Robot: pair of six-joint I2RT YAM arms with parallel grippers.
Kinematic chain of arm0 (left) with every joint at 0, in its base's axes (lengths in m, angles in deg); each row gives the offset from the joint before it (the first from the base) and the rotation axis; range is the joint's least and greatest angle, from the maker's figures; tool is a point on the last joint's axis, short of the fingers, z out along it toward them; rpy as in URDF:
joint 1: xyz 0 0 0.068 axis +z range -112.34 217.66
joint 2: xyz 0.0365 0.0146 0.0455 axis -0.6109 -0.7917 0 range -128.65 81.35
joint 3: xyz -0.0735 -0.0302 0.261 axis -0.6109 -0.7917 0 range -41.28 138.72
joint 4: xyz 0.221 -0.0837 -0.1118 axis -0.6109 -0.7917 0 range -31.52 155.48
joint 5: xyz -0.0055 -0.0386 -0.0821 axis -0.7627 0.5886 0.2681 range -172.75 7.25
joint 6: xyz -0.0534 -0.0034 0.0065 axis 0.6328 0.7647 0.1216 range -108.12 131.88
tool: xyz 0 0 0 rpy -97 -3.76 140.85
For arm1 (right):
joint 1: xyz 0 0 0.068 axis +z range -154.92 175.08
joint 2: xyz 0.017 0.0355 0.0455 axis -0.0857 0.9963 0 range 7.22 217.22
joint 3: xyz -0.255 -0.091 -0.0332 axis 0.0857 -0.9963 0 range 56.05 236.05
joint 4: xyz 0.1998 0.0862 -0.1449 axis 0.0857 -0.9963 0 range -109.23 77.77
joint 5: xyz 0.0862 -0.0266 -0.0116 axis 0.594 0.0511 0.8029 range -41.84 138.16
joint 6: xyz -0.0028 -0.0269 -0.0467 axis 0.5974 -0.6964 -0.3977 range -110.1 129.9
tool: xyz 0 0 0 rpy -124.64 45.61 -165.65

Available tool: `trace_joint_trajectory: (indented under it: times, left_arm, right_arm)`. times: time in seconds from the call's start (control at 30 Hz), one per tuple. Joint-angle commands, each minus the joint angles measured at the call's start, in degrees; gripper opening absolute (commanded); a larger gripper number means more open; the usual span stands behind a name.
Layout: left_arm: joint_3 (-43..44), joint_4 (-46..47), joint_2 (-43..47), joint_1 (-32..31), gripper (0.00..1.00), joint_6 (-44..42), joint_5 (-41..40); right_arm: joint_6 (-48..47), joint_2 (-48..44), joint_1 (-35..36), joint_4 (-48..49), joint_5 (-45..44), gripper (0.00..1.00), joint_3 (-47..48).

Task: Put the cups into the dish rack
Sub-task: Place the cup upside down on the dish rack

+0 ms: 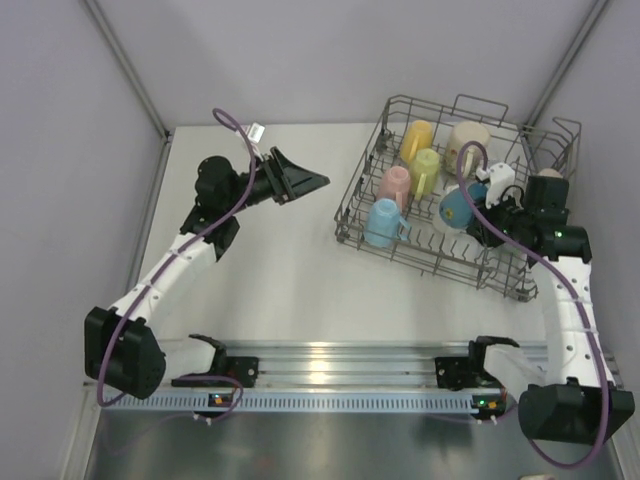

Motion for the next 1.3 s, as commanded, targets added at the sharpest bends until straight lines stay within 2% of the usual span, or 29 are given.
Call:
trace_joint_trajectory:
  times: [0.0, 0.13, 0.23, 0.37, 0.67, 0.93, 1.07, 1.13, 1.27]
  left_arm:
    - [0.17, -1.00, 2.69, -0.03, 0.73, -2.08, 1.46]
    - [-0.27, -2.41, 4.36, 0.06, 0.74, -3.40, 0.58]
    - [-0.36, -2.41, 4.54, 0.06, 0.74, -3.58, 0.67]
    - [-0.45, -2.41, 3.66, 0.06, 0.75, -3.31, 2.07]
    - [-0.45, -1.71, 2.43, 0.06, 0.75, -4.19, 2.34]
    - [-1.06, -1.36, 1.46, 0.06, 0.75, -4.02, 2.69]
    - [-1.59, -1.19, 1.28, 0.15, 0.75, -3.93, 2.60]
    - [-1.68, -1.01, 1.28, 0.15, 0.75, -3.84, 2.43]
    - [-1.68, -0.57, 1.11, 0.15, 0.75, -3.41, 2.34]
  right_arm:
    - [-8.41, 0.52, -4.64, 0.61, 10.87, 0.00, 3.56]
    - [-11.50, 0.61, -5.00, -1.58, 7.27, 0.00, 0.66]
    - [-13.53, 1.13, -5.00, -0.97, 8.85, 0.00, -0.40]
    - [-15.73, 4.65, -5.00, -2.90, 4.56, 0.00, 0.13]
    - [-20.82, 8.52, -4.91, -5.62, 4.20, 0.00, 0.83]
    - [-21.27, 10.63, -4.12, -7.21, 4.72, 0.00, -0.66]
    - [-20.83, 11.33, -3.68, -6.42, 1.49, 0.00, -1.36]
    - [-20.83, 11.69, -3.33, -6.07, 0.16, 0.04, -1.45]
    - [-20.04, 11.95, -3.24, -6.07, -1.43, 0.21, -1.28]
